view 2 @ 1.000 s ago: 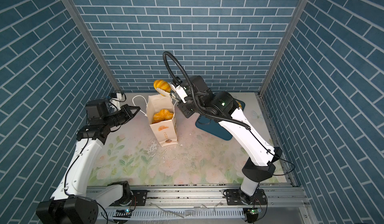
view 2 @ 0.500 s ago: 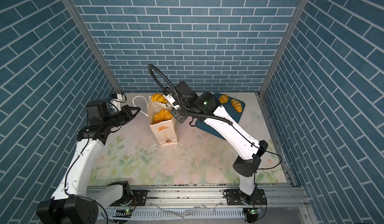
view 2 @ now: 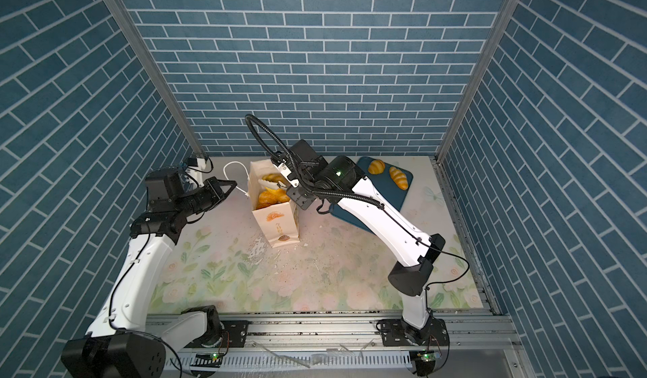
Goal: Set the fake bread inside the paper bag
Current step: 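Open the tongs to release the croissant into the bag and raise them, then move the empty tongs back over the tray toward the long croissant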
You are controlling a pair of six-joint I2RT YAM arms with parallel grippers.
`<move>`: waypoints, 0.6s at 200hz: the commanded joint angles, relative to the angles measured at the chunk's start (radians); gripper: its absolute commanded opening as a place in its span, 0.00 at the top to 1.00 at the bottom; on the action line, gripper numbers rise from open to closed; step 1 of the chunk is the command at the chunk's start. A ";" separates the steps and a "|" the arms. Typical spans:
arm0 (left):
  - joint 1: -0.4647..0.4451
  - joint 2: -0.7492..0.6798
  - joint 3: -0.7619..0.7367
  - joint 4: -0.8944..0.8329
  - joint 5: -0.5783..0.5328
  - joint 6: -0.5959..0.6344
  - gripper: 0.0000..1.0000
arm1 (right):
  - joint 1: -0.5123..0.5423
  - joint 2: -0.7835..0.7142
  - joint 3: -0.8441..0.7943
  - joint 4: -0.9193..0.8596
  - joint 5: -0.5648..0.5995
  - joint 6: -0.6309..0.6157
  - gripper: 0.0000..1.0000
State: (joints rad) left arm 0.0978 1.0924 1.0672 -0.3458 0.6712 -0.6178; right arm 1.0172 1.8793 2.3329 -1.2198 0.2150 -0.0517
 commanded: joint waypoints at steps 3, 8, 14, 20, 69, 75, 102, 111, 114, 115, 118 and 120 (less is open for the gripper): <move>0.002 -0.008 -0.003 0.011 0.003 0.004 0.92 | 0.007 -0.003 0.026 0.005 0.027 -0.026 0.53; 0.002 -0.008 -0.003 0.010 0.002 0.004 0.92 | 0.007 -0.003 0.028 0.006 0.029 -0.026 0.53; 0.002 -0.006 -0.001 0.010 0.002 0.004 0.92 | 0.007 -0.004 0.029 0.006 0.030 -0.028 0.52; 0.002 -0.008 -0.001 0.010 0.002 0.003 0.92 | 0.009 -0.006 0.032 0.007 0.033 -0.028 0.52; 0.002 -0.003 0.005 0.009 0.002 0.004 0.92 | 0.009 -0.047 0.043 0.075 0.022 -0.031 0.53; 0.002 -0.003 0.006 0.010 0.002 0.003 0.92 | 0.009 -0.053 0.040 0.085 0.021 -0.032 0.53; 0.002 -0.001 0.008 0.010 0.002 0.004 0.92 | 0.008 -0.090 0.026 0.136 0.037 -0.041 0.53; 0.002 -0.001 0.008 0.009 0.002 0.004 0.92 | 0.005 -0.106 0.011 0.155 0.049 -0.044 0.53; 0.002 0.000 0.009 0.010 0.003 0.005 0.92 | 0.003 -0.111 0.007 0.161 0.053 -0.045 0.53; 0.002 0.000 0.009 0.010 0.002 0.004 0.92 | 0.002 -0.113 0.005 0.164 0.053 -0.044 0.53; 0.001 -0.002 0.009 0.011 0.003 0.004 0.92 | 0.001 -0.118 0.001 0.170 0.057 -0.043 0.53; 0.002 -0.002 0.009 0.011 0.004 0.004 0.92 | -0.001 -0.121 0.001 0.172 0.059 -0.043 0.53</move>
State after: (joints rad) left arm 0.0978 1.0924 1.0672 -0.3454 0.6712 -0.6174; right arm 1.0210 1.8446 2.3417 -1.1458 0.2295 -0.0601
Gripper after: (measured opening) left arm 0.079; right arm 0.471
